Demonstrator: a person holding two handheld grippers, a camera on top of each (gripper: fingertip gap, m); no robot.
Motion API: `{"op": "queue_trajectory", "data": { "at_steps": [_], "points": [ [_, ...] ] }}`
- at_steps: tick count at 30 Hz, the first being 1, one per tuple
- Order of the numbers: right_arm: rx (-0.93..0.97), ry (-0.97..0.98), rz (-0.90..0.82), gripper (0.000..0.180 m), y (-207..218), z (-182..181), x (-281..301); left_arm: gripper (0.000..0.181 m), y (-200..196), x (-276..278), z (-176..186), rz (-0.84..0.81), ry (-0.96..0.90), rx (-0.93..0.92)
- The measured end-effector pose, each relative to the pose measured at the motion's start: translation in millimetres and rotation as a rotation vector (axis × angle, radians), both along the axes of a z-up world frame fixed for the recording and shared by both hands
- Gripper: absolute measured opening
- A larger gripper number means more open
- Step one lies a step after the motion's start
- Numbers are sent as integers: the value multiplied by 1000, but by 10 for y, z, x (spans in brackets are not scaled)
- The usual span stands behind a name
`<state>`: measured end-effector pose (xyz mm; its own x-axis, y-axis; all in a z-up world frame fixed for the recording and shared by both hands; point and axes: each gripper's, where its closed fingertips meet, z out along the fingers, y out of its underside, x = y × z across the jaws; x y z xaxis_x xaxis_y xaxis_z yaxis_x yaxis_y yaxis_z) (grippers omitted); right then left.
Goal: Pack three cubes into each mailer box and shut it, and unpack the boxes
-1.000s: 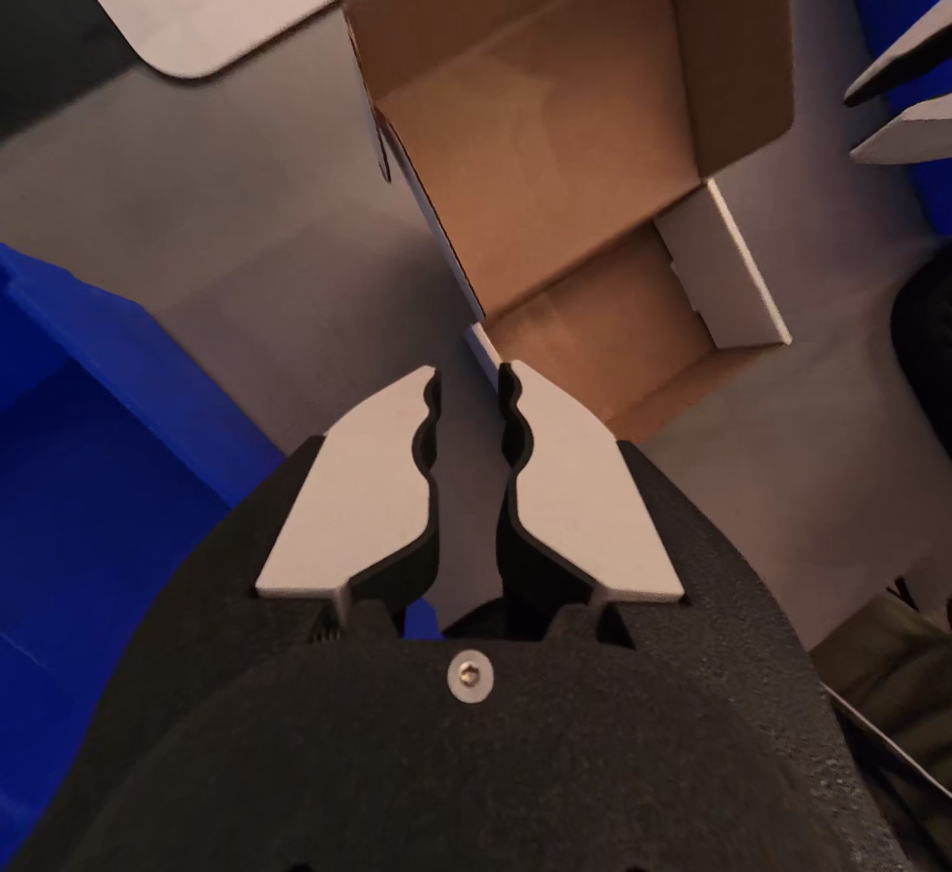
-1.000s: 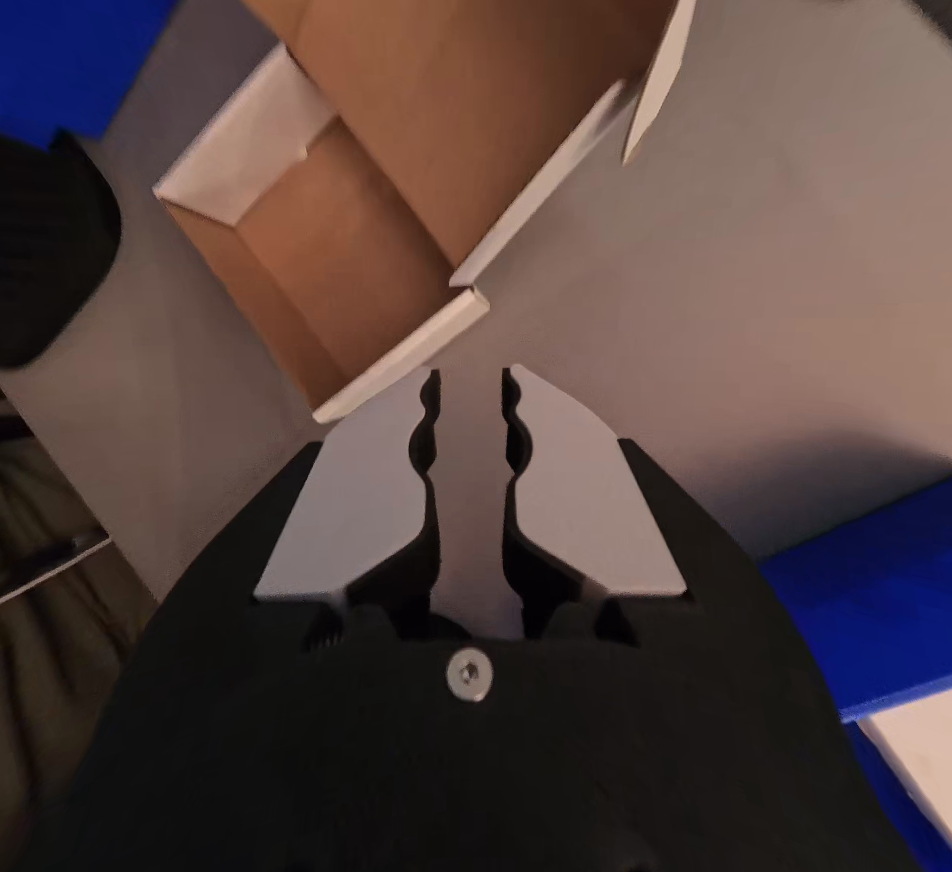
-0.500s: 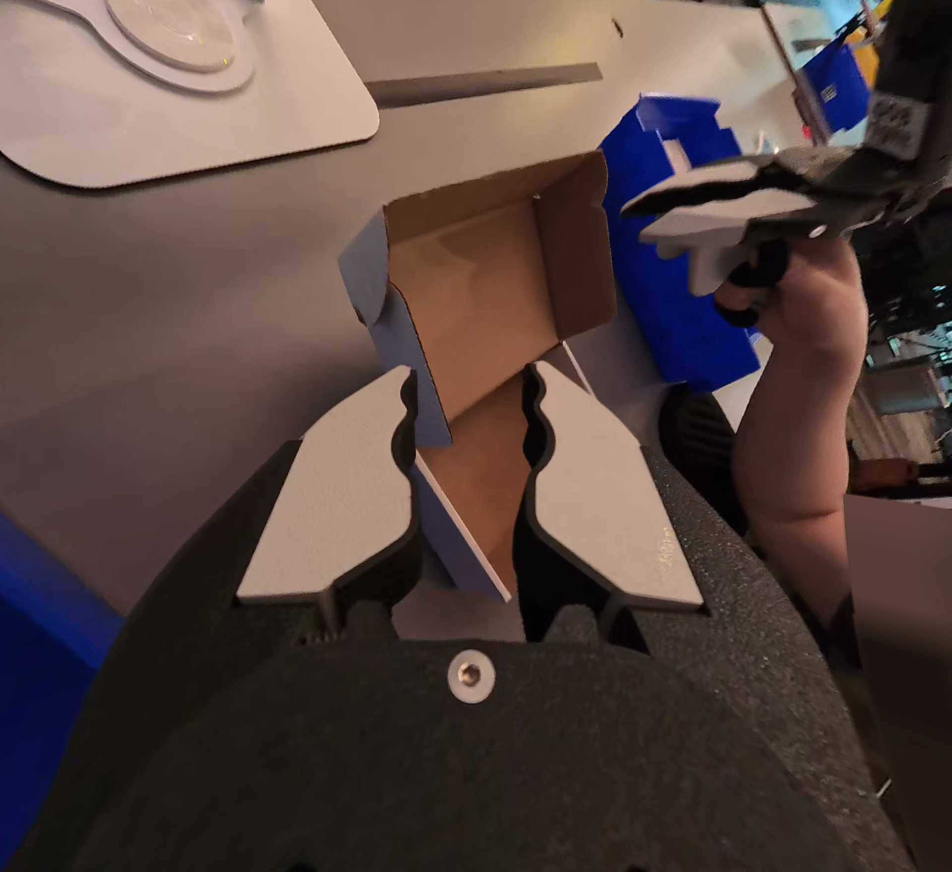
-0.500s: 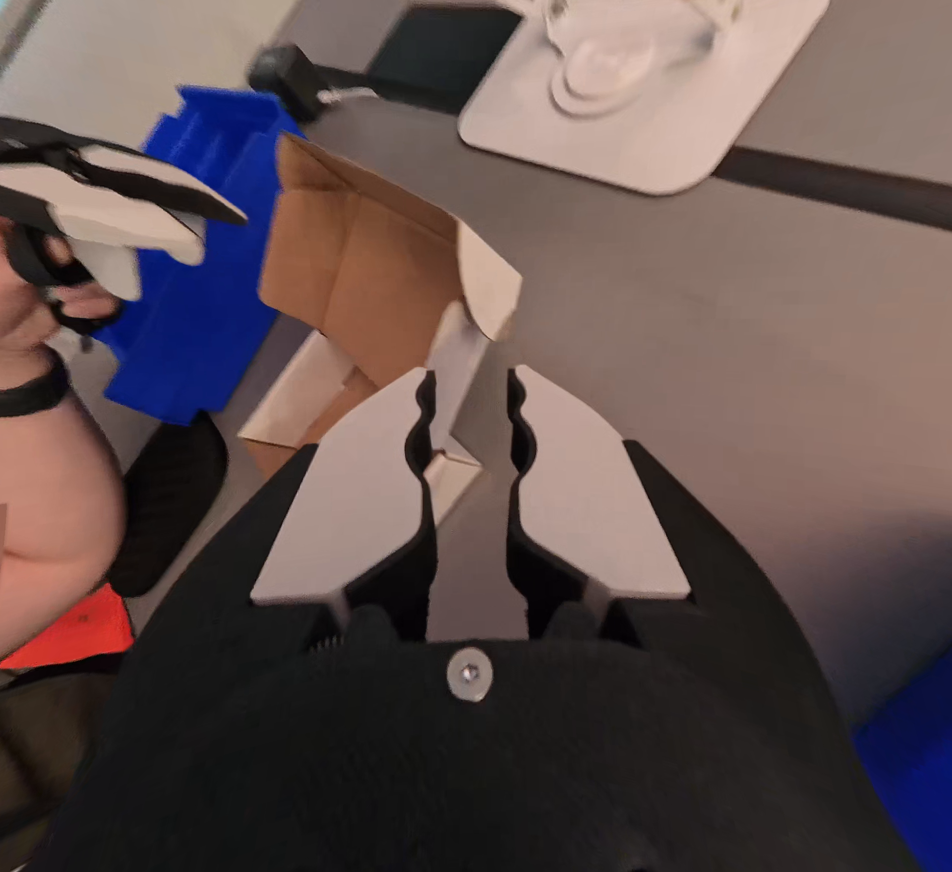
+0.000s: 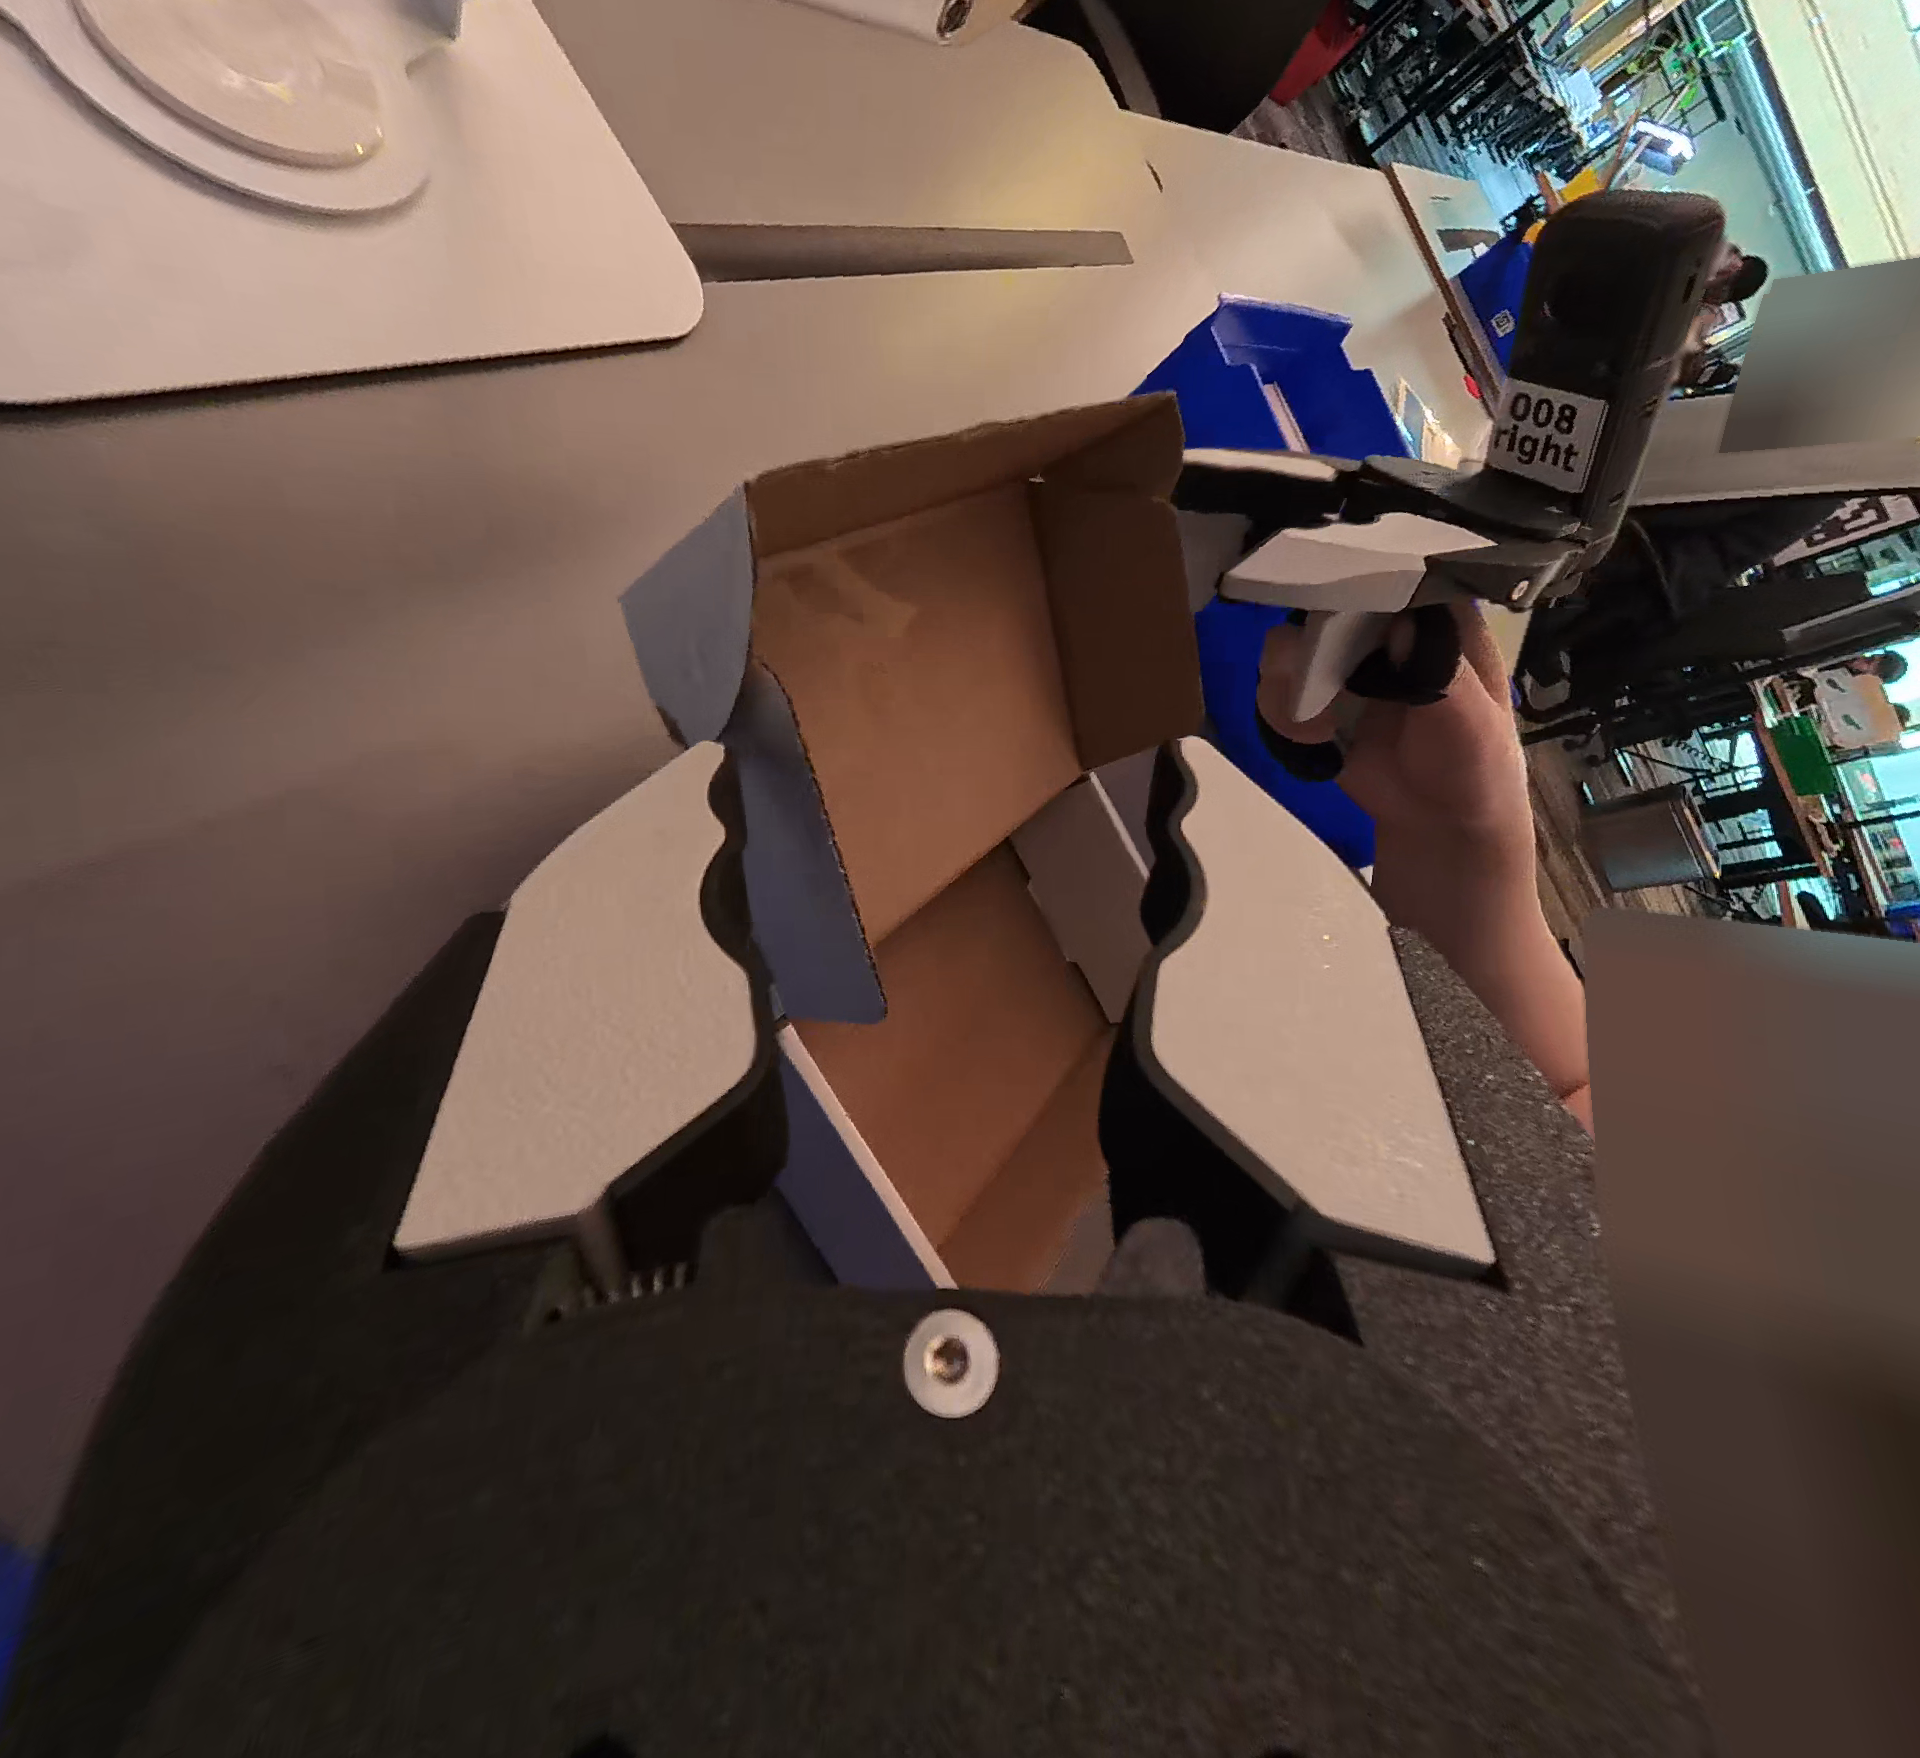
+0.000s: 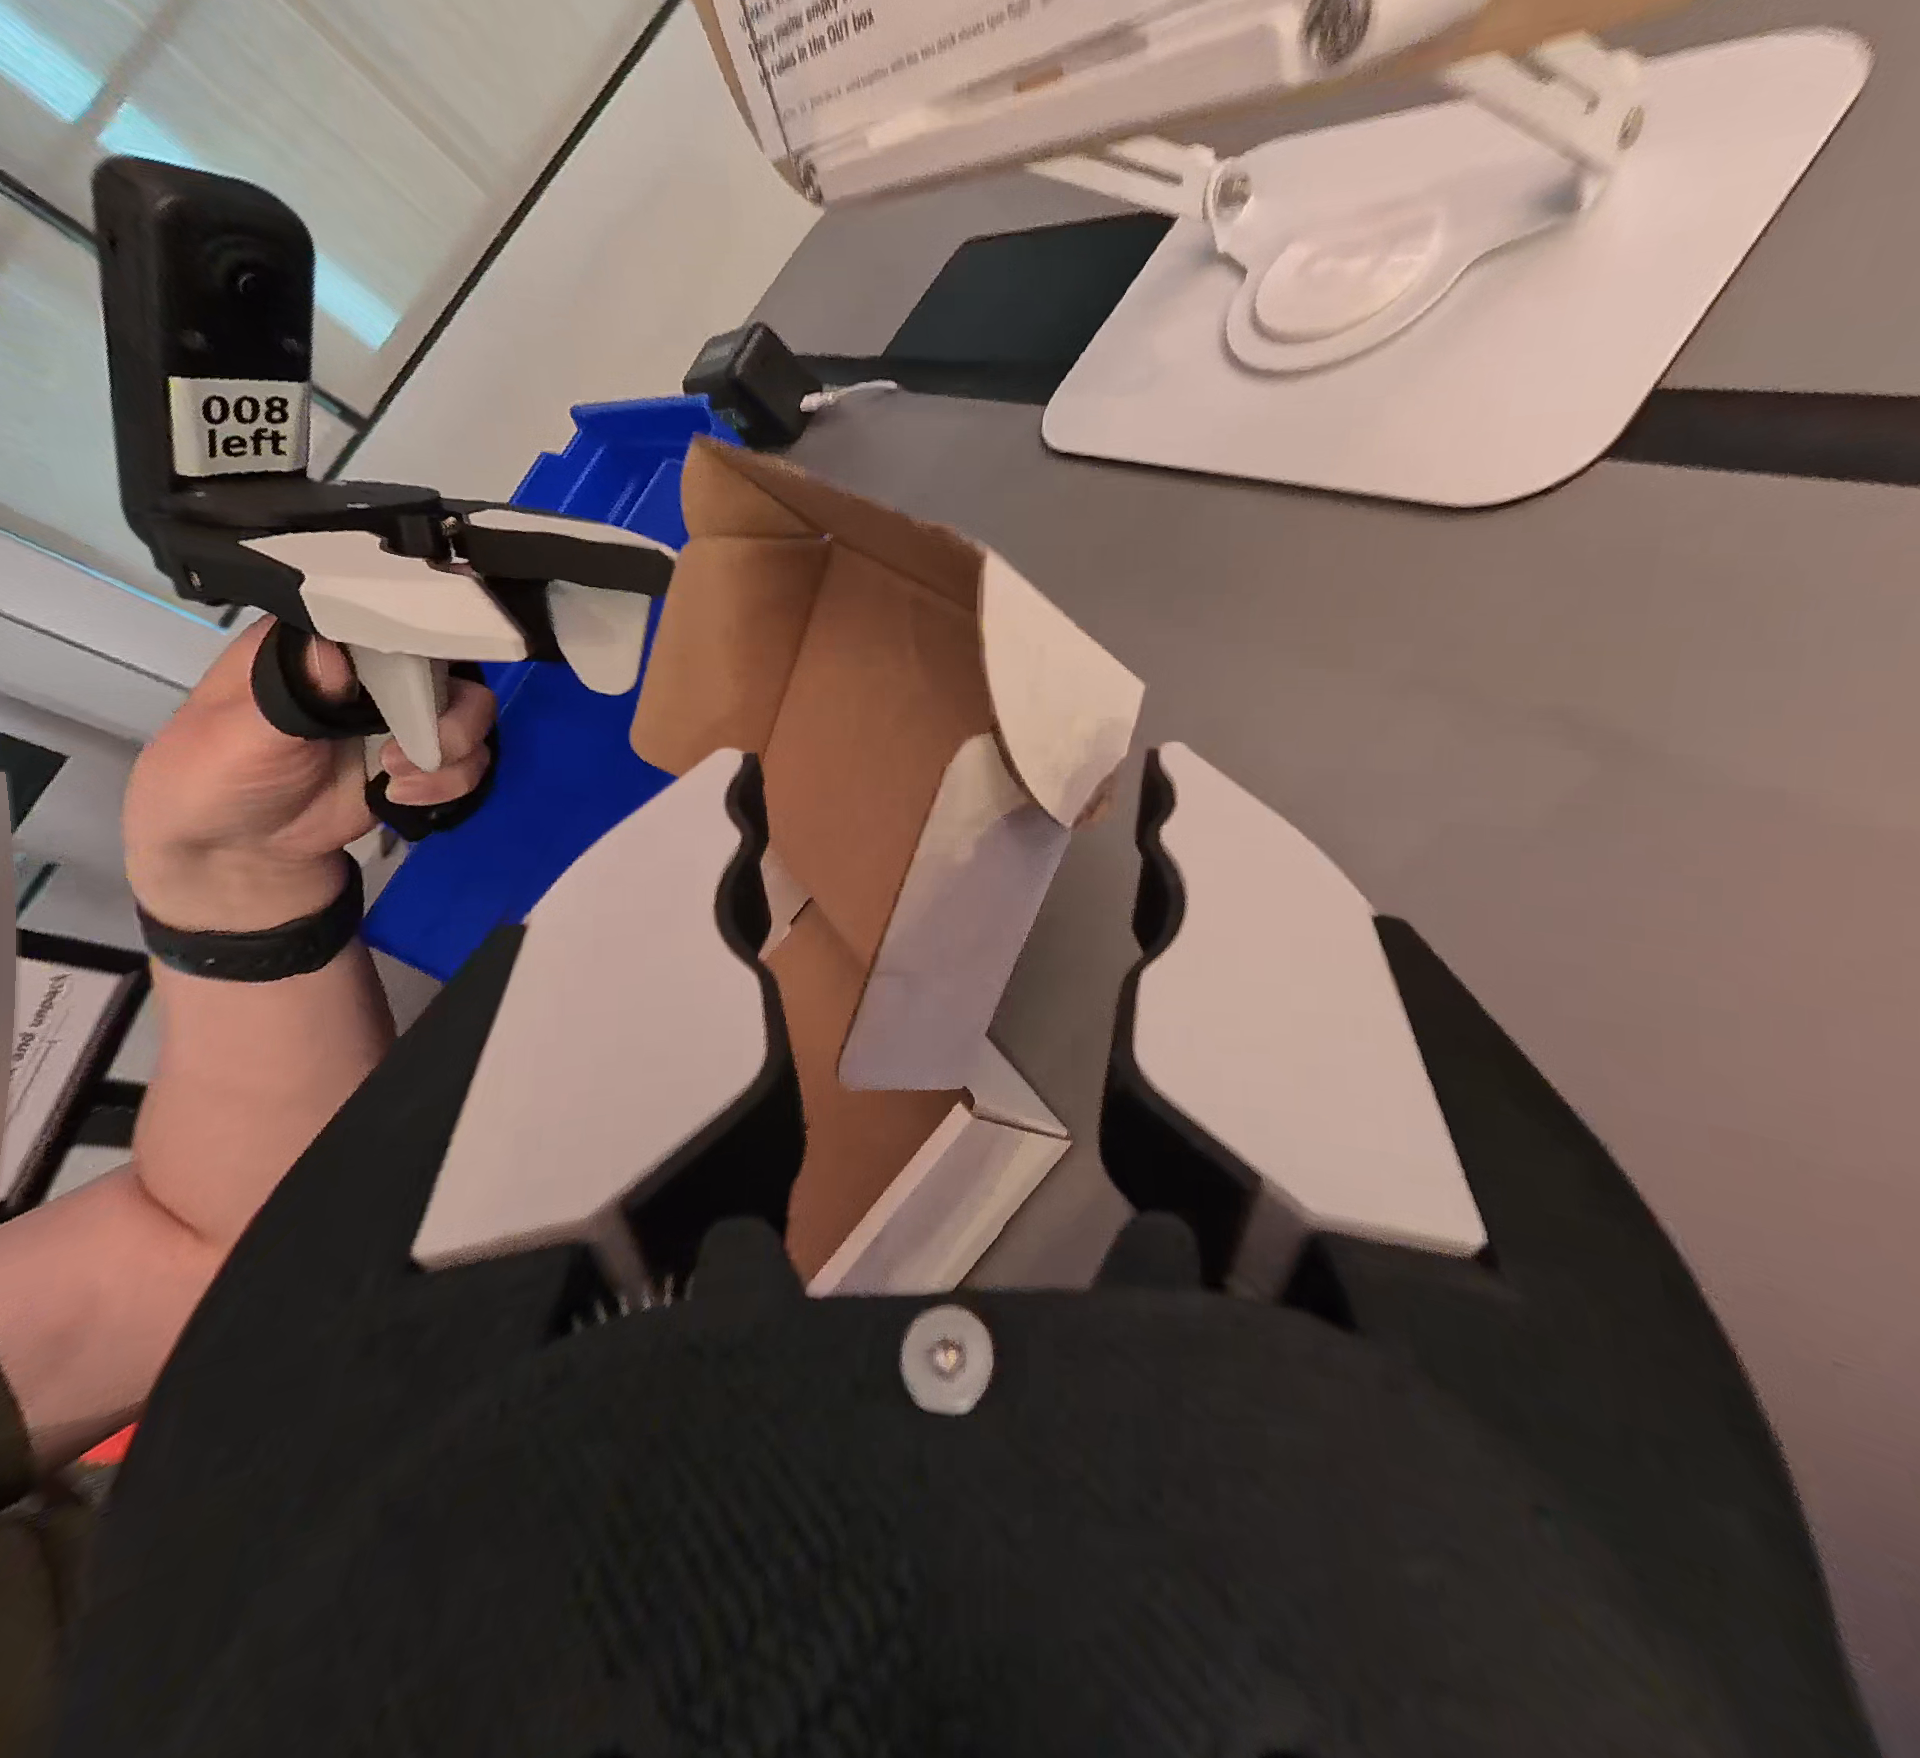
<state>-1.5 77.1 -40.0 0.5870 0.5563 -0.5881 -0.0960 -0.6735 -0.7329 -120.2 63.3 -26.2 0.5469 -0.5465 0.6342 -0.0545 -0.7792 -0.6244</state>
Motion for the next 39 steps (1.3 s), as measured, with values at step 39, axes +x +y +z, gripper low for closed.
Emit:
{"op": "queue_trajectory", "data": {
  "at_steps": [39],
  "points": [
    [51, -324, 131, 72, -481, 85, -158, 78, -534, 234, -92, -39, 125, 22]
  ]
}}
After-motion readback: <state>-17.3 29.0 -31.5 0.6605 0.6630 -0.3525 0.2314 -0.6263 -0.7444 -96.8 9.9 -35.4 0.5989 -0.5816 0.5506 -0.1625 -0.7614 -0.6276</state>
